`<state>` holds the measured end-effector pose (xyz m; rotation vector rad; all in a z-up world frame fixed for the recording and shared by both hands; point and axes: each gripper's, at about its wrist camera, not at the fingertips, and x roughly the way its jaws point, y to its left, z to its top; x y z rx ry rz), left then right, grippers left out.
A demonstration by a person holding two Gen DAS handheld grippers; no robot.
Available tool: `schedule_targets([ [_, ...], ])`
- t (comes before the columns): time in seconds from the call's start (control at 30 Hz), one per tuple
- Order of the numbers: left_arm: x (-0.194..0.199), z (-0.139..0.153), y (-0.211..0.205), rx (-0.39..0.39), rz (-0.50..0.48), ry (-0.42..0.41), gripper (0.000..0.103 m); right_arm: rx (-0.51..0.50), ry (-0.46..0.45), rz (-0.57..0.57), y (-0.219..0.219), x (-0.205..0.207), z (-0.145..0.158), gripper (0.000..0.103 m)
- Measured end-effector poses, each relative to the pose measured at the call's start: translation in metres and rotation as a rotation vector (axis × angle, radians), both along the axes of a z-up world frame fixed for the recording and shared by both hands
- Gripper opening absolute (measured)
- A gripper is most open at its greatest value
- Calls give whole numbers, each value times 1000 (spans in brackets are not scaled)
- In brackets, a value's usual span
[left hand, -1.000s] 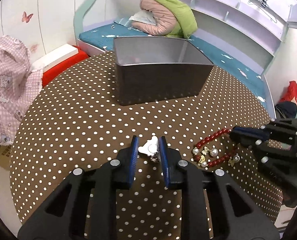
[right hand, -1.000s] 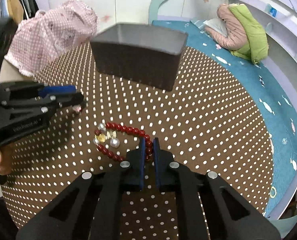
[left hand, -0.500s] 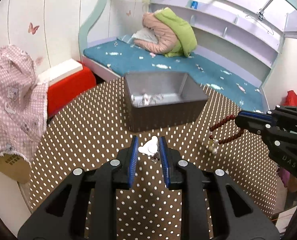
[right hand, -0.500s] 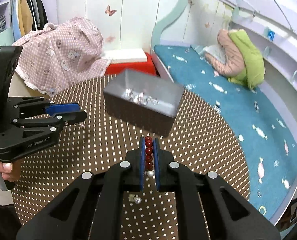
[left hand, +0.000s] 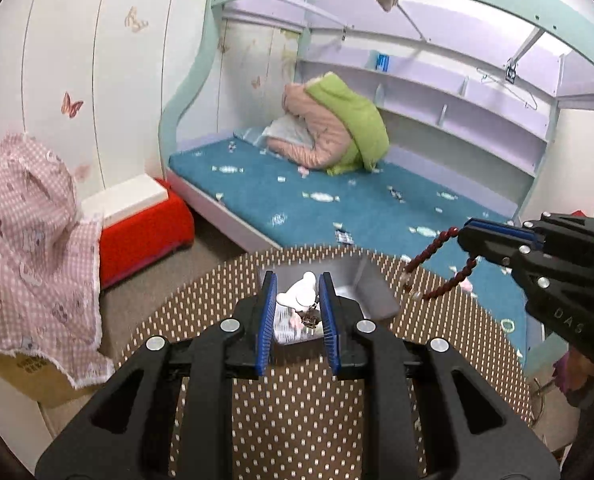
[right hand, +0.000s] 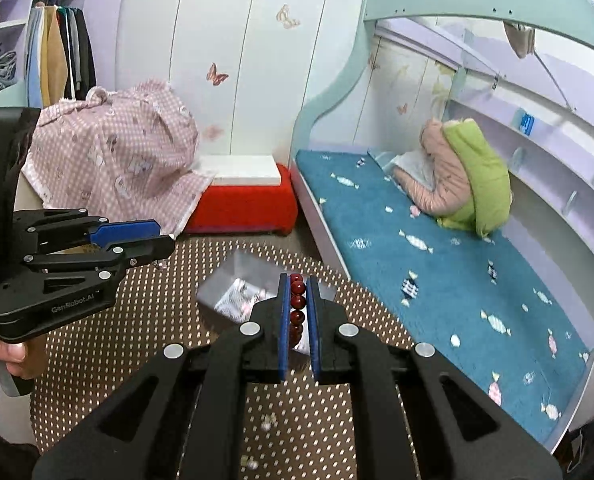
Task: Organize jewelry
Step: 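Carry the white charm and red bracelet over the grey box and open both tools, then withdraw both tools from the box toward the pearl earrings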
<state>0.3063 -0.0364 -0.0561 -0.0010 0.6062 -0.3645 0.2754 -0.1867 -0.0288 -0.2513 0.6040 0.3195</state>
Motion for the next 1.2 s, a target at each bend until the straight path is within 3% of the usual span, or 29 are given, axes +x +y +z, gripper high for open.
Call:
schedule_targets([
  [0.33, 43, 27, -21, -17, -24, -10, 22, 17, -13, -3, 2, 36, 11, 7],
  [0.87, 102, -21, -51, 0, -68, 154, 23, 80, 146, -48, -8, 83, -38, 8],
  [0.97, 105, -27, -50, 7, -40, 163, 47, 110, 167, -63, -14, 88, -44, 9],
  [1.03, 104, -29, -46, 11, -11, 155, 68, 127, 181, -85, -20, 90, -48, 19],
  [1.07, 103, -29, -43, 9, 6, 150, 73, 133, 182, -99, -23, 90, -48, 23],
  [1.1, 103, -29, -40, 8, 22, 144, 84, 140, 182, -106, -25, 89, -49, 31],
  [1.13, 102, -28, -37, 8, 40, 134, 89, 154, 182, -118, -29, 89, -49, 43],
  [1.17, 99, -27, -33, 6, 56, 122, 90, 162, 175, -136, -32, 87, -48, 51],
  [1.2, 98, -25, -30, 1, 65, 115, 92, 166, 164, -161, -36, 87, -47, 70],
])
